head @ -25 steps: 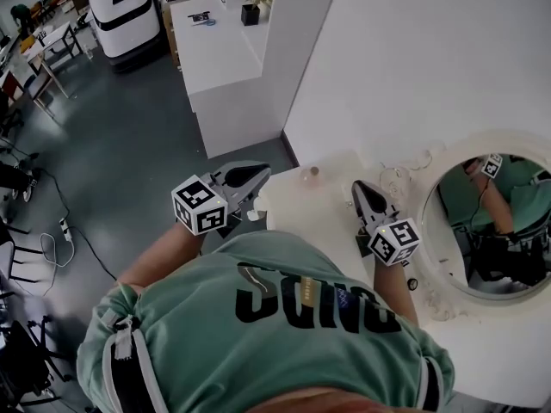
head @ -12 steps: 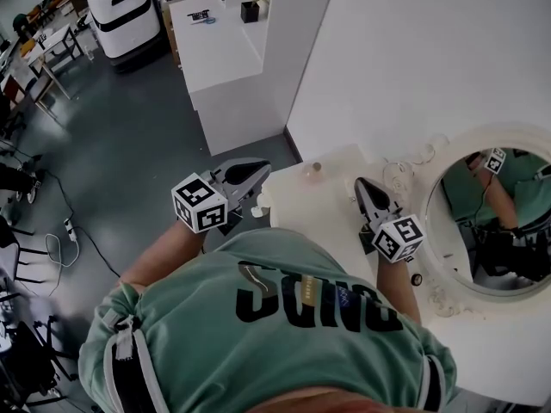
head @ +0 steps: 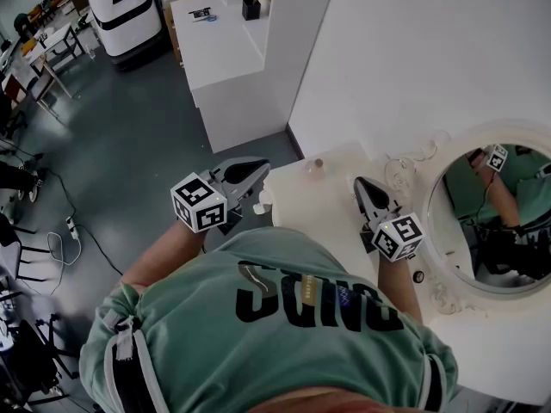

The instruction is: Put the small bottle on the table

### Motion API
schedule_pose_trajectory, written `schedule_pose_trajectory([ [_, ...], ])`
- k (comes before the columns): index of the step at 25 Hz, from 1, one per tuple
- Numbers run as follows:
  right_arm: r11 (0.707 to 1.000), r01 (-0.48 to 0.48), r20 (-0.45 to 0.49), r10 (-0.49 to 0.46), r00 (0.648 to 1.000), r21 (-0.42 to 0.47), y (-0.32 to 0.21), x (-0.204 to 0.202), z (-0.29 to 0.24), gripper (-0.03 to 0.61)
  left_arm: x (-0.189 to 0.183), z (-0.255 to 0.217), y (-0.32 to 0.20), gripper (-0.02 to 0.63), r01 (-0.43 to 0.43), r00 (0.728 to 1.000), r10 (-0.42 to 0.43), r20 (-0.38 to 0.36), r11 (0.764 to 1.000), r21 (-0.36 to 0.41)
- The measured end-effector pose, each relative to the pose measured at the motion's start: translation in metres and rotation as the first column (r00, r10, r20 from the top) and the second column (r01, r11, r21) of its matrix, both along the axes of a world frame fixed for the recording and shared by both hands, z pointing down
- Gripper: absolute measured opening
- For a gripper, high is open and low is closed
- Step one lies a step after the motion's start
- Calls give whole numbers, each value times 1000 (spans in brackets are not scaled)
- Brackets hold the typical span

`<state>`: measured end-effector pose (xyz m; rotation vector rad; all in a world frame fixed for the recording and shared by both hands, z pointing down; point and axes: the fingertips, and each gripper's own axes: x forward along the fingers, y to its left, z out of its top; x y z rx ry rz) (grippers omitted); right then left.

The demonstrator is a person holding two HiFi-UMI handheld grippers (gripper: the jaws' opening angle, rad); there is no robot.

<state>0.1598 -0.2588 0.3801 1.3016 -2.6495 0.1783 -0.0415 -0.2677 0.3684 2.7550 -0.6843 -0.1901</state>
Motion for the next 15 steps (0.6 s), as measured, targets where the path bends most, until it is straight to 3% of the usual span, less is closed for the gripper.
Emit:
schedule_pose_trajectory([
  [15, 1000, 18, -21, -19, 1000, -3, 2, -5, -1, -6, -3, -2, 3, 0, 0, 1000, 0, 1, 1000, -4],
])
